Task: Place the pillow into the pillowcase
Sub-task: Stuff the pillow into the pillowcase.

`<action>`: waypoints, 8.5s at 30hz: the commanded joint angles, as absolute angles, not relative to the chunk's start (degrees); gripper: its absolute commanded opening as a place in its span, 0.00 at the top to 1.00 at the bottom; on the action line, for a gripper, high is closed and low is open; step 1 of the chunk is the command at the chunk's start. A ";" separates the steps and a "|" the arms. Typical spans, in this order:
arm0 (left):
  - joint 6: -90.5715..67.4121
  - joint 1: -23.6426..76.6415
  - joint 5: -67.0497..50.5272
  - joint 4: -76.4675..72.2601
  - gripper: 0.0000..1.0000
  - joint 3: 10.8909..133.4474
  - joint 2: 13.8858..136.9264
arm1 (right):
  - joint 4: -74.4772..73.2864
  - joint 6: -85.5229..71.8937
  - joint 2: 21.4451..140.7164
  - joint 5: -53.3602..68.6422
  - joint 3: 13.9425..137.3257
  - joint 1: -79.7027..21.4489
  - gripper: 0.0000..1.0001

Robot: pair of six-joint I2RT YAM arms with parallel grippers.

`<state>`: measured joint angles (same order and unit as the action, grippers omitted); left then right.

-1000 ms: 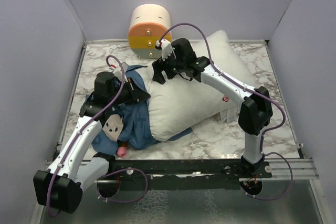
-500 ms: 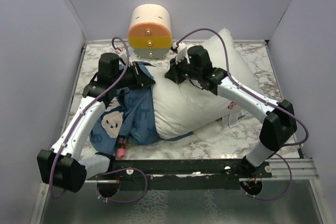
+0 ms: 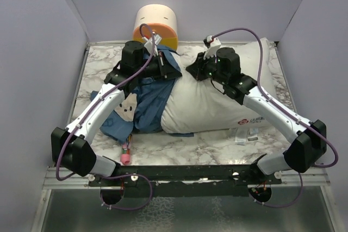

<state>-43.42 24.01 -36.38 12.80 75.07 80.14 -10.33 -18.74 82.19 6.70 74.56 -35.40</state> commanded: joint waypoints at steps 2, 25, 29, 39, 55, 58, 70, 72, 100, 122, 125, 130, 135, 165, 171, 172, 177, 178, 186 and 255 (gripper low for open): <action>-44.59 25.61 -34.59 0.99 1.00 72.64 81.42 | -2.93 -26.51 82.53 11.28 67.58 -37.53 0.99; -34.96 16.58 -19.51 34.87 0.30 69.99 62.93 | -1.14 -12.27 75.12 32.73 73.57 -36.81 0.18; -37.43 16.69 -21.17 39.14 0.41 68.79 58.58 | 4.61 -14.64 70.14 42.88 66.03 -36.96 0.15; -45.83 28.94 -13.49 47.63 0.48 63.19 53.69 | -13.50 -9.87 60.37 36.09 55.15 -41.53 0.16; -42.47 35.02 1.96 43.90 0.64 60.34 65.43 | -18.48 -10.74 73.48 17.03 59.05 -43.37 0.18; -40.19 35.07 3.28 45.96 0.72 60.56 66.07 | -18.89 -10.68 75.06 15.18 58.65 -43.58 0.19; -38.23 35.07 -0.66 47.98 1.00 62.98 65.09 | -16.17 -11.37 82.33 5.61 58.43 -44.30 0.32; -37.60 35.07 -2.67 47.98 1.00 64.71 65.12 | -15.15 -12.73 83.37 4.51 59.10 -44.25 0.47; -45.98 34.42 -25.74 23.99 1.00 73.47 75.18 | 17.83 -35.24 82.78 12.37 55.52 -44.23 0.99; -50.10 27.69 -27.95 15.00 1.00 58.56 66.71 | -5.95 -23.85 52.81 16.51 42.66 -44.12 0.35; -50.43 27.69 -28.71 14.60 1.00 58.21 66.67 | -3.86 -24.99 53.26 16.89 41.94 -44.12 0.35; -49.26 27.47 -25.23 20.78 0.67 59.51 64.51 | -7.26 -21.13 60.31 16.14 51.09 -44.12 0.34; -44.92 26.24 -19.65 30.07 0.53 63.04 61.00 | -9.56 -20.21 64.24 10.77 55.09 -44.10 0.31; -34.50 12.00 -27.92 22.89 0.41 67.37 65.20 | -10.53 -21.95 53.85 22.70 50.71 -41.13 0.26; -43.47 12.01 -26.39 20.70 0.41 58.70 60.52 | -13.89 -27.10 48.12 18.73 41.77 -41.13 0.25; -45.30 11.98 -26.68 19.66 0.41 57.72 60.23 | -13.78 -27.84 48.08 17.74 40.86 -41.13 0.25; -49.78 11.96 -27.64 16.62 0.41 53.70 58.25 | -10.57 -33.24 49.43 17.69 37.02 -41.13 0.25; -49.56 12.00 -27.80 17.06 0.42 53.58 57.98 | -9.45 -35.48 49.32 18.46 35.64 -41.13 0.25; -39.68 12.71 -33.88 23.60 0.41 57.68 55.56 | 0.33 -49.60 40.41 10.04 23.07 -41.13 0.24; -36.50 10.85 -12.34 31.87 0.25 82.03 85.42 | -7.59 -17.79 54.82 6.82 53.21 -40.85 0.16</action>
<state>-41.01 11.94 -10.61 25.82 77.43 79.72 0.01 -20.71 51.99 10.79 47.20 -40.86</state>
